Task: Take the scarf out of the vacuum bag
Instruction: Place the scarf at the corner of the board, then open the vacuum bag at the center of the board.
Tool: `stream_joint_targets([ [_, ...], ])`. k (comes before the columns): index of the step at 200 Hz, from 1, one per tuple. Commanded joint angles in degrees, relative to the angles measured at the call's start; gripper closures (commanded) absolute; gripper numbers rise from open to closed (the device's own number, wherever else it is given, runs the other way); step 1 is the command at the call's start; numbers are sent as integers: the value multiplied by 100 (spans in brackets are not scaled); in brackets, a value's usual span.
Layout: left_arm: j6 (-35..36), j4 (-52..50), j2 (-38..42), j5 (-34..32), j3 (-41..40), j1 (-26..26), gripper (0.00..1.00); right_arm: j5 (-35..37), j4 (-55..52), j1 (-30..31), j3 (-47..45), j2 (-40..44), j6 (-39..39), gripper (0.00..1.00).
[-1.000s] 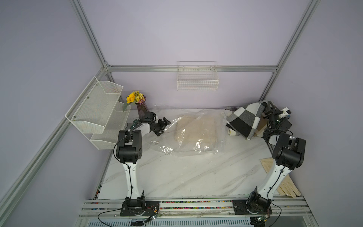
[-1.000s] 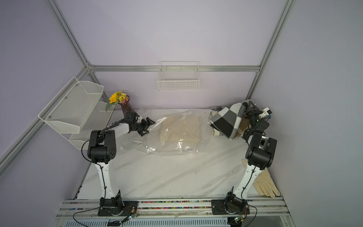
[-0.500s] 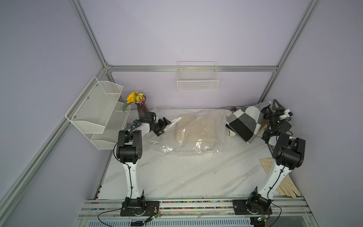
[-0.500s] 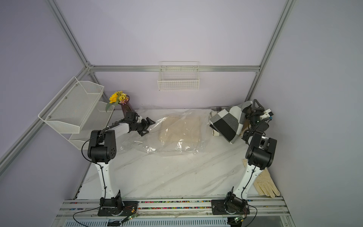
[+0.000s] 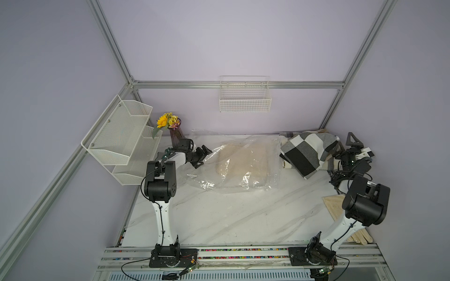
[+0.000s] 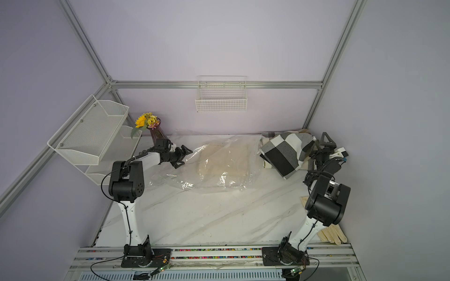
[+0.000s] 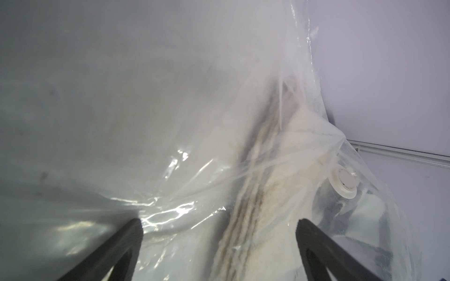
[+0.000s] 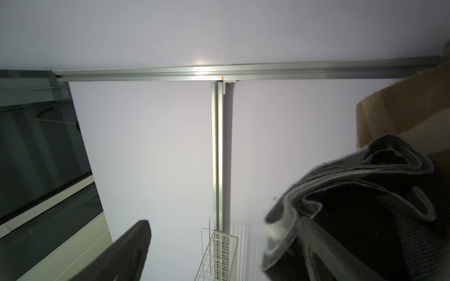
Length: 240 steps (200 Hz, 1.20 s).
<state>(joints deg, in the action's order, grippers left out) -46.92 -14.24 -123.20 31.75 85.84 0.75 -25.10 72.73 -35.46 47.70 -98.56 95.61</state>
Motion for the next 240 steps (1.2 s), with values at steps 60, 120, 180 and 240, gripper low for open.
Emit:
stream_joint_targets([
  [60, 444, -601, 554, -521, -227, 142, 0, 96, -4811, -198, -250, 2893, -3225, 3],
  [120, 977, -966, 1685, -898, -162, 542, 0, 171, -6451, 17, -244, 3649, -3944, 3],
  [180, 1767, -1360, 3002, -1636, 72, 1393, 0, 252, -8137, 512, 272, 3841, -4698, 3],
  [240, 2054, -2423, 2563, -2182, 1589, 2808, 0, 534, -10286, 685, 886, 3295, -5642, 3],
])
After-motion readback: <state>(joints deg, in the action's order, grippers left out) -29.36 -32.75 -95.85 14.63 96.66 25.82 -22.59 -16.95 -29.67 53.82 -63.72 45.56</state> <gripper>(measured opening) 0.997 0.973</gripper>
